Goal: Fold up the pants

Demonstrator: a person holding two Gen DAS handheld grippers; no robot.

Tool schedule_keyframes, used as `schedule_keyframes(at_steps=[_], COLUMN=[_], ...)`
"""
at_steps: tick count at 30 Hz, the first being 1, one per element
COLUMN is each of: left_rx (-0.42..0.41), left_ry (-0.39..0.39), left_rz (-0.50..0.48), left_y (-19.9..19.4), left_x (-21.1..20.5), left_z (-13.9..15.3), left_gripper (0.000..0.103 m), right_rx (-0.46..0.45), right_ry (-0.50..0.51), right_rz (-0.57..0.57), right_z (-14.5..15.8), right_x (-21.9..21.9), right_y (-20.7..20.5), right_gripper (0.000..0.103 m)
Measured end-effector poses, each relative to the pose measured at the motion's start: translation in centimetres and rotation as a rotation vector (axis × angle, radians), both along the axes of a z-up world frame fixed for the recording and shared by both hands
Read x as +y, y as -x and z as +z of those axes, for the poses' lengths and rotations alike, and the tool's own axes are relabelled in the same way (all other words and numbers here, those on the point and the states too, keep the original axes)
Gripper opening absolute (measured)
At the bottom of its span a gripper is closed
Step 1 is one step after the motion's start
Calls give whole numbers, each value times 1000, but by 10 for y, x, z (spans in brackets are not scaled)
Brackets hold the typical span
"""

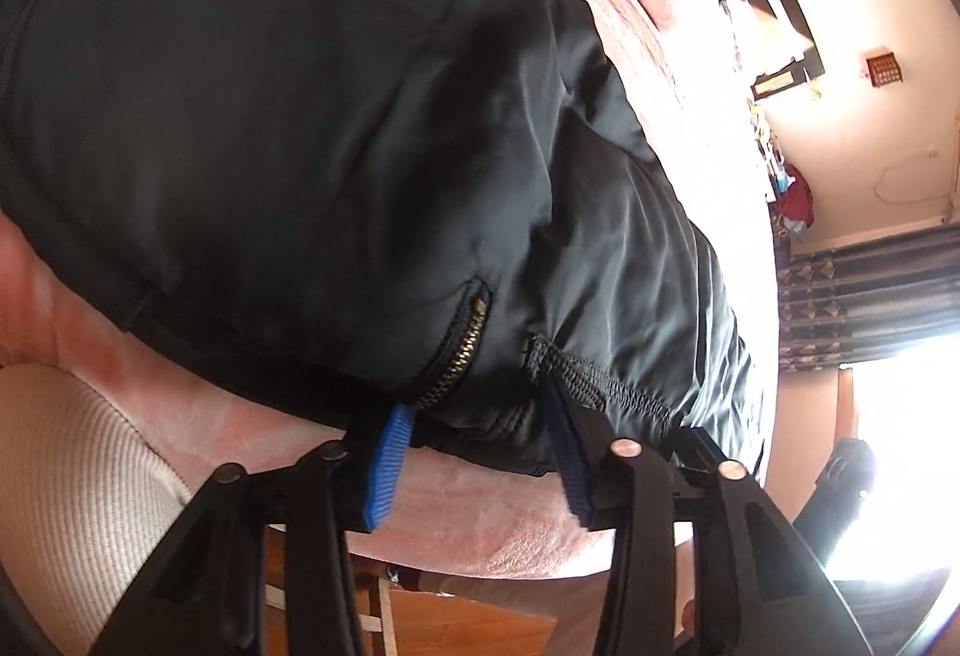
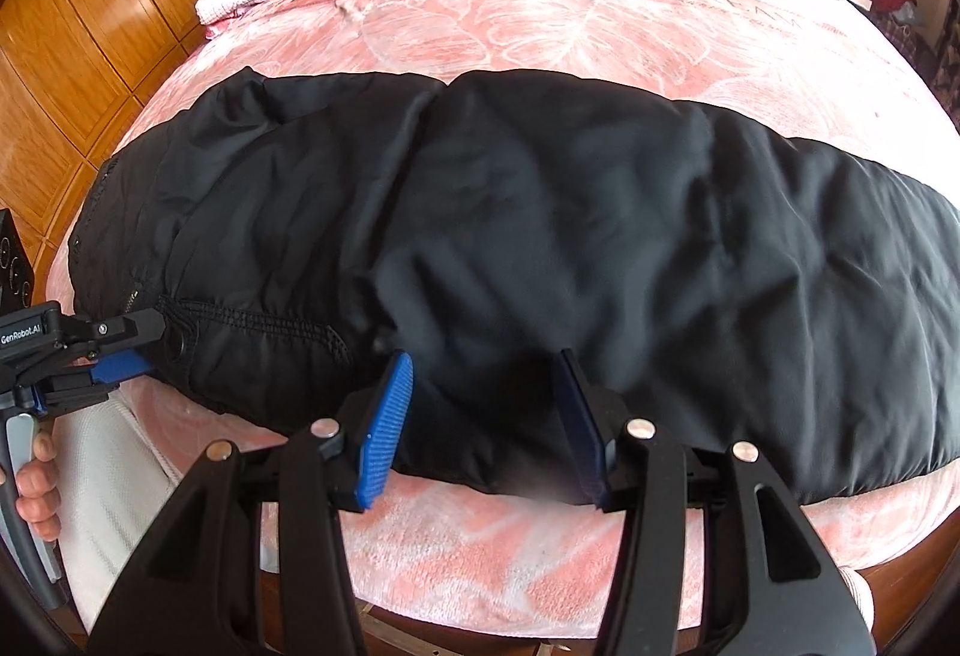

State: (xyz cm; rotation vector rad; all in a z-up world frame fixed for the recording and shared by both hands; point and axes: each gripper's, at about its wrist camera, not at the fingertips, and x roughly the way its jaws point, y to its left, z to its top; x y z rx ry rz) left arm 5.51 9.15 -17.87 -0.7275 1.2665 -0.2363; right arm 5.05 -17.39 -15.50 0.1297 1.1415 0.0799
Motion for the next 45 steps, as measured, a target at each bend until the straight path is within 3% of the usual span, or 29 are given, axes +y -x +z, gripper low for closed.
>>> schedule_keyframes(at_steps=[1,4,9,13,19,24,32,35,37,39,42,45], left_rx=[0,8,-83,-53,-86,-106,-175,-180,-185,-176,-194,-231], left_ry=[20,34,-113,-136,-169,-209,-353,-415,-413,-410,-345,-363], left_rz=[18,50,66,70,47,19,-31,-35,-36,-80,-200,-313], left_y=[0,0,17,17,17,26,35,39,43,47,51,46], left_x=[3,7,2,9,-1,-17,-51,-65,-72,-87,-122,-160], left_z=[-3,-9,17,7,19,25,37,41,44,45,46,46], left_gripper=[28,17,13,13,21,32,36,37,38,37,39,39], right_rx=[1,5,8,6,-8,-68,-25,7,23,24,20,28], right_ry=[0,7,-21,-24,-46,-58,49,55,23,-7,-25,-31], right_rz=[1,3,21,43,33,-44,-427,-526,-553,-560,-533,-520], right_z=[-1,-3,-3,-10,-4,22,34,27,19,14,9,7], right_x=[0,1,5,11,-1,-46,-204,-242,-255,-259,-250,-243], right_y=[0,0,0,-1,-1,16,82,108,115,116,108,99], right_gripper=[50,49,50,51,52,55,55,55,55,55,55,56])
